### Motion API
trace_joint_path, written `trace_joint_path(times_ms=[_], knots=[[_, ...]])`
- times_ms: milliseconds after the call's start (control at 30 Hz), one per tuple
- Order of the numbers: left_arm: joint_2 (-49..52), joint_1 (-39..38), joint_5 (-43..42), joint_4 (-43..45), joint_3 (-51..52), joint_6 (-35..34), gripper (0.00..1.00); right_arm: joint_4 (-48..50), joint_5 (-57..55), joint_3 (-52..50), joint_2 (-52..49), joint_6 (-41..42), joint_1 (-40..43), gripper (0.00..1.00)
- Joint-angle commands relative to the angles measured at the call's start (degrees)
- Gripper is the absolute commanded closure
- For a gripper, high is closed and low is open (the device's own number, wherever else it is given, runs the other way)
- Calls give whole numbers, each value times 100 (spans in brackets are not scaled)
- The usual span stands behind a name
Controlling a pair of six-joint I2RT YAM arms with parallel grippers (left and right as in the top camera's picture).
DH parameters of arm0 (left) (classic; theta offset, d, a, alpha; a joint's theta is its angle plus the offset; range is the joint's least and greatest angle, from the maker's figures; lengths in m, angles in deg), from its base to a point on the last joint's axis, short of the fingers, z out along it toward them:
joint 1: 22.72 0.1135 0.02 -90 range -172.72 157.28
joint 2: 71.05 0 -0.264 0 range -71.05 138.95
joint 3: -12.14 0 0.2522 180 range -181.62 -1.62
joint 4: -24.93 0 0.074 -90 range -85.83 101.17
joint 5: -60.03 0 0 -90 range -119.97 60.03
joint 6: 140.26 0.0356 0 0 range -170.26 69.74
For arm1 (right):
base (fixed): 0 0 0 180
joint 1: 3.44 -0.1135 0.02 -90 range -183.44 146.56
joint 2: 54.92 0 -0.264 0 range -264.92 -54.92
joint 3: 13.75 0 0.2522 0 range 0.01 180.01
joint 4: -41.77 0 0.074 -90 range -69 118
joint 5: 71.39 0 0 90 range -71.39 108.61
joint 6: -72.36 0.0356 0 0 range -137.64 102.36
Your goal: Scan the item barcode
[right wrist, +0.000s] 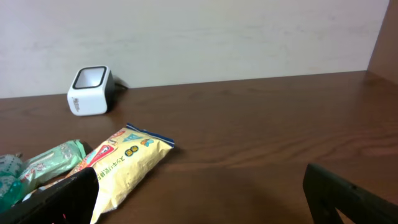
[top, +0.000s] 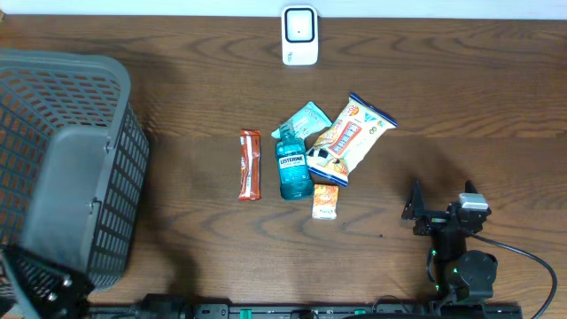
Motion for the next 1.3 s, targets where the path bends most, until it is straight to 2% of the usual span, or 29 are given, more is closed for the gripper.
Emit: trace_joint_path(times_ms=[0, 67, 167, 233, 400, 467, 533, 867, 1033, 1267], knots=[[-7, 55, -63, 33, 295, -1397, 2, -17, 9, -11, 0, -92, -28, 1], [11, 55, -168, 28, 501, -2157, 2, -17, 9, -11, 0, -92, -28, 1], [81, 55, -409, 26, 881, -2210, 2, -17, 9, -9, 0, -92, -28, 1], [129, 55, -846, 33, 1165, -1993, 2, -17, 9, -11, 0, -92, -28, 1], [424, 55, -3209, 96, 1705, -942, 2, -17, 9, -9, 0, -92, -28, 1], [627, 55, -3530, 92, 1794, -621, 2, -17, 9, -11, 0, -92, -28, 1], [881, 55, -3517, 96, 1856, -450, 2, -17, 9, -9, 0, -92, -28, 1], [2155, 55, -3176, 46, 1923, -442, 2, -17, 9, -9, 0, -92, -28, 1], [2050, 55, -3088, 485, 2286, -433, 2, -17, 9, -11, 0, -92, -28, 1], [1508, 52, -3292, 520, 2798, -439, 2, -15, -39, -9, 0, -92, -28, 1]])
